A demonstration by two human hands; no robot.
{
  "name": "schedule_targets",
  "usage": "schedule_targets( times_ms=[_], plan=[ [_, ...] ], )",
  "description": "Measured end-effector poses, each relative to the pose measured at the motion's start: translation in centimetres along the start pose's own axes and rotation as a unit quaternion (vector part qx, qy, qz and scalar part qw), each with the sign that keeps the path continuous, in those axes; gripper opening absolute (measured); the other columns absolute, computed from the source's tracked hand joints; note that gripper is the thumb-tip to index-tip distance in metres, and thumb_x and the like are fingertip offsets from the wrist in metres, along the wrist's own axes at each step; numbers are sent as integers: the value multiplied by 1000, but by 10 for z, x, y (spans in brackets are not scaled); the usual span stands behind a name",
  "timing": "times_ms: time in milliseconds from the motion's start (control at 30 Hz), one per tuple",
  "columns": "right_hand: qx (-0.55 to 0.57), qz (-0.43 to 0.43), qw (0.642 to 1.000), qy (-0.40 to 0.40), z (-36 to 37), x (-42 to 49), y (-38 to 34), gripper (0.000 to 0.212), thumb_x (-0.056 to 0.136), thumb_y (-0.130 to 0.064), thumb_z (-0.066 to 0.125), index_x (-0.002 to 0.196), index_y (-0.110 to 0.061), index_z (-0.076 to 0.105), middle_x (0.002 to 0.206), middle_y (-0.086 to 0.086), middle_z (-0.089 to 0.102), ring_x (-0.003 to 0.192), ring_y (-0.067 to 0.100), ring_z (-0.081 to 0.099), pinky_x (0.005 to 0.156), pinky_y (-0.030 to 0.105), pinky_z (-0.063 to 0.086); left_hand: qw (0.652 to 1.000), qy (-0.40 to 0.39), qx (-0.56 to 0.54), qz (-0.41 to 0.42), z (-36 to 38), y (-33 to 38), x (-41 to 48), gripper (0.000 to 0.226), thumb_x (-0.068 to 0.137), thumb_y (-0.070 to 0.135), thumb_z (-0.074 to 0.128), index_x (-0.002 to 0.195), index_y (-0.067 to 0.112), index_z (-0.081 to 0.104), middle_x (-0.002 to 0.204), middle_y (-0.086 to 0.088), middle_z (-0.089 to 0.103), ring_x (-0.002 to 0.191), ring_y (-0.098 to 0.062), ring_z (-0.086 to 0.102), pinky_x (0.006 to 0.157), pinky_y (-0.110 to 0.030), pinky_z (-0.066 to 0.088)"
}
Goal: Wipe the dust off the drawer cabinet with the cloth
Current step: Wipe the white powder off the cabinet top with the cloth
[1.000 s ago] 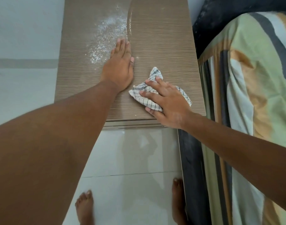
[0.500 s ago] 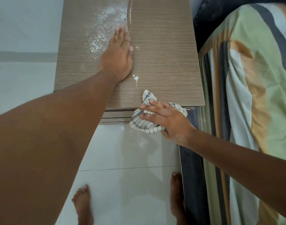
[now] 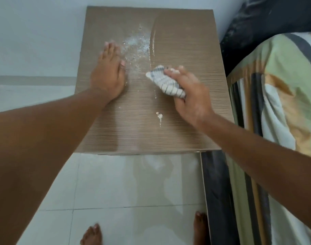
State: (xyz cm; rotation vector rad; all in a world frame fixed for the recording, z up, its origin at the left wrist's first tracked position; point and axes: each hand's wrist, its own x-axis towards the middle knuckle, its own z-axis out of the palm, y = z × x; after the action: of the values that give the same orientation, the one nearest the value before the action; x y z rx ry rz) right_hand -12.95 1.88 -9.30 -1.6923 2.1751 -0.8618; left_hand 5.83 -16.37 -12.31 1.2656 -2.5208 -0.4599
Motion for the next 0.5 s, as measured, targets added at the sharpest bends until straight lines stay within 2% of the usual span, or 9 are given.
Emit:
schedule_targets(
  times_ms=[67, 133, 200, 233, 267, 300, 367, 433, 500],
  plan=[
    [20, 47, 998, 25, 4, 43, 5, 60, 90, 0, 59, 143, -29, 55, 144, 2, 57, 131, 17, 53, 100, 12, 36, 1000, -5, 9, -21, 1, -12, 2, 53, 109, 20, 24, 156, -3, 19, 166, -23, 11, 156, -34, 4, 128, -42, 5],
    [52, 92, 993, 58, 7, 85, 14, 58, 92, 1, 57, 141, -29, 57, 136, -2, 60, 117, 10, 57, 86, -1, 38, 999, -5, 6, -31, 5, -17, 1, 52, 109, 20, 24, 156, -2, 20, 166, -22, 12, 156, -32, 5, 128, -42, 6],
    [59, 128, 986, 94, 6, 123, 26, 57, 93, 1, 57, 140, -32, 57, 131, -4, 60, 110, 6, 58, 73, -5, 38, 999, 2, 1, -32, 8, -18, 2, 51, 109, 20, 24, 156, -1, 21, 166, -21, 15, 156, -31, 7, 128, -40, 6],
    [55, 138, 983, 108, 5, 140, 33, 56, 93, -1, 56, 139, -32, 57, 131, -3, 60, 112, 8, 58, 77, -4, 39, 999, 6, -2, -35, 9, -17, 3, 51, 109, 19, 25, 156, -2, 22, 165, -21, 16, 156, -32, 8, 127, -39, 6],
    [41, 149, 981, 118, 5, 156, 42, 54, 94, -4, 54, 140, -31, 56, 134, -1, 59, 118, 13, 57, 88, 1, 42, 999, 10, -2, -40, 9, -18, 4, 51, 109, 18, 26, 156, -2, 23, 165, -22, 17, 156, -32, 8, 127, -39, 6],
    [14, 166, 979, 119, 5, 172, 51, 52, 95, -10, 53, 143, -29, 53, 141, 2, 56, 128, 18, 53, 104, 14, 42, 999, 10, 0, -44, 9, -18, 5, 51, 109, 17, 27, 156, -2, 22, 165, -21, 17, 156, -31, 8, 128, -40, 6],
    [-51, 234, 967, 82, 7, 198, 66, 54, 100, -28, 48, 153, -21, 38, 158, 10, 39, 149, 30, 31, 125, 39, 23, 999, 3, 7, -46, 9, -19, 7, 52, 109, 19, 25, 156, -1, 20, 166, -19, 15, 156, -29, 7, 128, -38, 5],
    [-94, 290, 952, 42, 14, 218, 74, 63, 104, -41, 38, 159, -14, 23, 167, 15, 19, 155, 36, 10, 128, 47, 5, 999, -2, 8, -44, 10, -19, 8, 52, 109, 21, 24, 157, 1, 18, 167, -17, 13, 156, -26, 5, 128, -38, 5],
    [-128, 273, 953, 16, 24, 235, 72, 66, 105, -42, 35, 160, -10, 17, 168, 16, 14, 156, 37, 5, 128, 47, 2, 999, -7, 11, -40, 10, -20, 7, 53, 109, 23, 22, 158, 2, 16, 167, -16, 11, 156, -25, 4, 128, -39, 6]
  ],
)
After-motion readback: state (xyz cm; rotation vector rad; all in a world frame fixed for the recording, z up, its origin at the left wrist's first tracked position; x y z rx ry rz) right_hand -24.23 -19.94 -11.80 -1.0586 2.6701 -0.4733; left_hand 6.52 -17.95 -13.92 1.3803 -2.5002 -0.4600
